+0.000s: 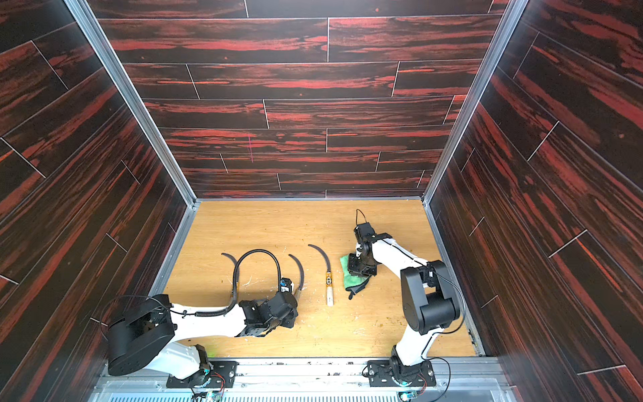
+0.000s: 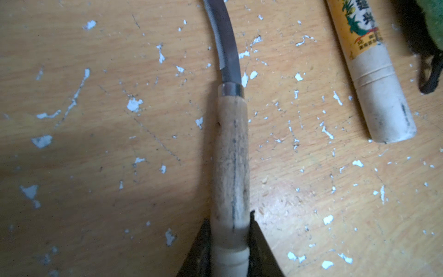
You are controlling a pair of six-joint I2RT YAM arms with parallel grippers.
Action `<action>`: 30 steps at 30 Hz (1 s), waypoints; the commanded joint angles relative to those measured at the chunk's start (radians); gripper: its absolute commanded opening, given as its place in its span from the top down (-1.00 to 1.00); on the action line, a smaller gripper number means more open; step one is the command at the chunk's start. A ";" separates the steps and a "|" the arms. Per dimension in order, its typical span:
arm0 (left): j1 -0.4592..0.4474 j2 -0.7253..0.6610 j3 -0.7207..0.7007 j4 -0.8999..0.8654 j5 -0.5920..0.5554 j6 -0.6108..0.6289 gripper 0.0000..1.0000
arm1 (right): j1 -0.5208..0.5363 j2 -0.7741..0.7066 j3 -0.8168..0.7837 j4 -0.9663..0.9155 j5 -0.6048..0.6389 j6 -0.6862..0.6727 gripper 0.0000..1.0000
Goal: Wipe small sickles with rags
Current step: Place the rag at the center of the board.
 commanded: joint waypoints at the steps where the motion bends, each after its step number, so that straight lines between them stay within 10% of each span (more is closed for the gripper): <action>1: 0.006 -0.031 -0.006 -0.019 -0.006 0.002 0.67 | -0.001 0.032 -0.003 -0.010 0.011 -0.012 0.50; 12: 0.017 -0.026 -0.005 -0.005 0.000 0.009 0.67 | 0.001 0.013 -0.002 -0.030 0.031 -0.019 -0.05; 30: 0.034 -0.073 -0.005 -0.003 -0.018 0.022 0.67 | 0.023 -0.161 0.041 -0.135 0.088 -0.004 -0.25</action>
